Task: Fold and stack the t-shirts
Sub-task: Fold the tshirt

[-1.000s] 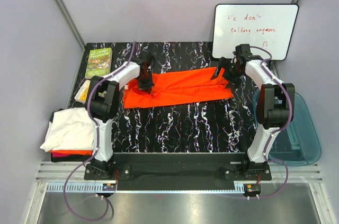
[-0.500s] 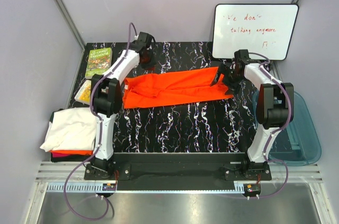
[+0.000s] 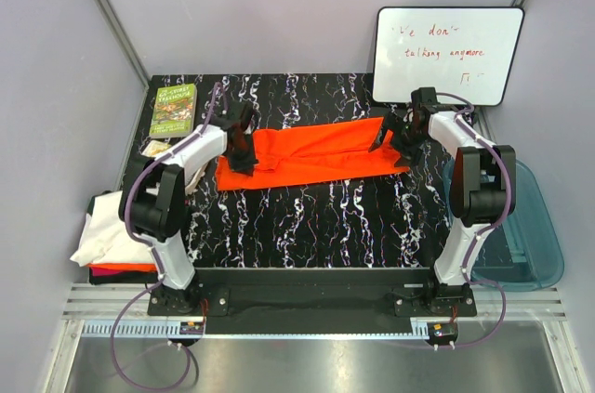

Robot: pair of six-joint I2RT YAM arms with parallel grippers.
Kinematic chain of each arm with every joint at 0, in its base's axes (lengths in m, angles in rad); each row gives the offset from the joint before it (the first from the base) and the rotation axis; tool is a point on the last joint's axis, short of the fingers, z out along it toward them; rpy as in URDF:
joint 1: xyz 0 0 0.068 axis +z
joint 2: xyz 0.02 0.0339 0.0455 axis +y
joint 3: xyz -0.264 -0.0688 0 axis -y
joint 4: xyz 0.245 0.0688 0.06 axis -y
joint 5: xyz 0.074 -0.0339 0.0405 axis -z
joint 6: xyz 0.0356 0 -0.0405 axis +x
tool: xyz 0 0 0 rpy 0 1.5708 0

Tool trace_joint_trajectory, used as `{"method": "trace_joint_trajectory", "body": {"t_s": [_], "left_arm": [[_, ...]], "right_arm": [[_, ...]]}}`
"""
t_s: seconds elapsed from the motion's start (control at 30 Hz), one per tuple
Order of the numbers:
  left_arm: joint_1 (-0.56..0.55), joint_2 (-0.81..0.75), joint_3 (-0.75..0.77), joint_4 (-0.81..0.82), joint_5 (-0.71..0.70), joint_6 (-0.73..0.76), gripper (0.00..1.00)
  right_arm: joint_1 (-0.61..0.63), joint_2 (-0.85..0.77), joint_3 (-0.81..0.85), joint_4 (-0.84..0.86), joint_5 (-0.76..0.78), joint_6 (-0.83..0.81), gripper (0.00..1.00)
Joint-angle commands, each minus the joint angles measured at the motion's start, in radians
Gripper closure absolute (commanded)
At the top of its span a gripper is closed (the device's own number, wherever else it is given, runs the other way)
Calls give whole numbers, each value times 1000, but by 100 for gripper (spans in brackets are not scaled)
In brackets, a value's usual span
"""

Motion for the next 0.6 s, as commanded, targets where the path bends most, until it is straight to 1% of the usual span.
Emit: {"method": "trace_joint_trajectory", "body": {"t_s": [0.0,0.1,0.3,0.43,0.57], "left_arm": [[1,-15,-60,105,-2,-7,100],[1,60,-36,114,-2,-5,100],[1,164,102,111,16,-1,100],[-1,187,159,98,24,4,100],[-1,186,180,88,26,12,100]], "right_arm": [[2,-10,44,5,-31,-10,0],[2,-7,51,4,-35,-10,0],[2,-21,43,4,-35,-13,0],[2,-29,23,4,-32,-10,0],[2,-21,17,4,-32,-4,0]]}}
